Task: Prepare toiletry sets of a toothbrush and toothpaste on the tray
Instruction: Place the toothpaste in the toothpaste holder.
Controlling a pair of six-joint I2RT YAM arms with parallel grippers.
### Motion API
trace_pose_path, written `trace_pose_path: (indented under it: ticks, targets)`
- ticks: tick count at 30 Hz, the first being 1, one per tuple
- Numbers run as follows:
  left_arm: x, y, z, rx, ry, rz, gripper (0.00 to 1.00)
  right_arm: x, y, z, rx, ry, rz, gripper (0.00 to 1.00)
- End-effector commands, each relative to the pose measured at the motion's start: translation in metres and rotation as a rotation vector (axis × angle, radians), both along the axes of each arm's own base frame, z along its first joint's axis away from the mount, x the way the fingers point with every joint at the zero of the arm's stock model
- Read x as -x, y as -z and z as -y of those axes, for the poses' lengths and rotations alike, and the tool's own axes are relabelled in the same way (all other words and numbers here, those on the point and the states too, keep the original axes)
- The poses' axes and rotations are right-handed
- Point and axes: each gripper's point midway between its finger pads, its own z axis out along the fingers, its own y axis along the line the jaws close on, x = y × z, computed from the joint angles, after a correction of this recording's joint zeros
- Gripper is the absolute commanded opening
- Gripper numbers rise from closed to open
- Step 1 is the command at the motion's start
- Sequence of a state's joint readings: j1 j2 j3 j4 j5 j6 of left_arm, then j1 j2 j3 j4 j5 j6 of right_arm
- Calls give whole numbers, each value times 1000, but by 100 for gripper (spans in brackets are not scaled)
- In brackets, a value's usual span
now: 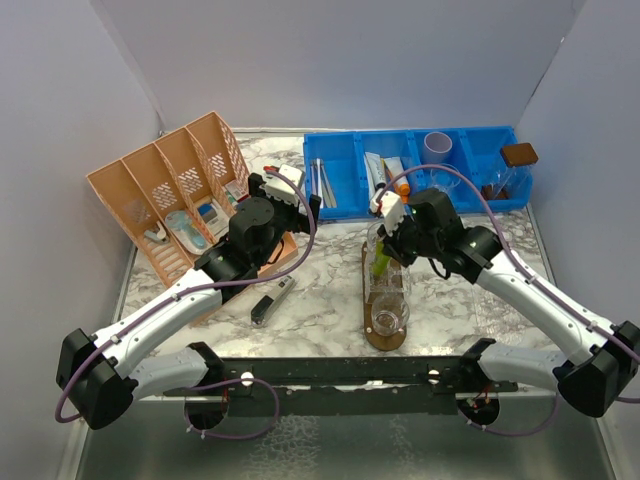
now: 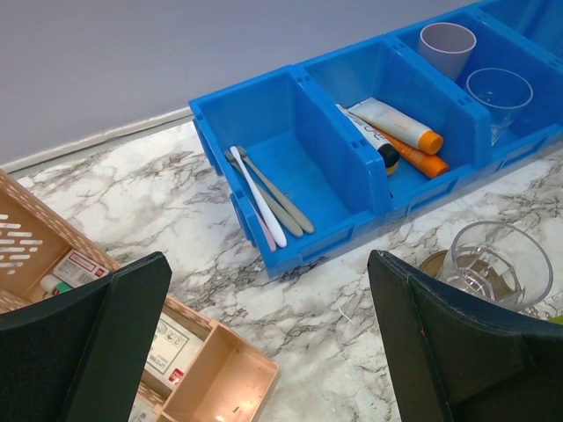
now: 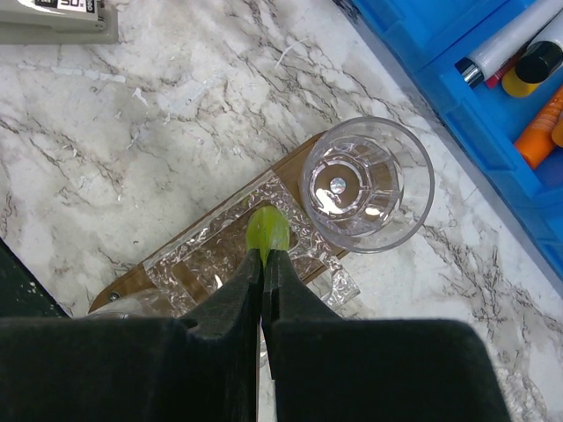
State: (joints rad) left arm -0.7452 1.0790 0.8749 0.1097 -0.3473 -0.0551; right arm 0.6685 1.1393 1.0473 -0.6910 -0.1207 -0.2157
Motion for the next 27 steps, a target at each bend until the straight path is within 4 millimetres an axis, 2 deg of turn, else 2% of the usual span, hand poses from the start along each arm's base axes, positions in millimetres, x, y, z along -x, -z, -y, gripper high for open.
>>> trace_pose_path:
  ticks: [1, 15, 27]
  targets:
    - [0, -22, 0, 45, 6, 32, 99, -11, -6, -8, -18, 1, 52, 1]
    - [0, -21, 1, 46, 10, 28, 99, -13, 2, -13, -12, -11, 43, 1]
    - [0, -22, 2, 52, 14, 26, 99, -13, 10, -11, 18, 2, 37, 1]
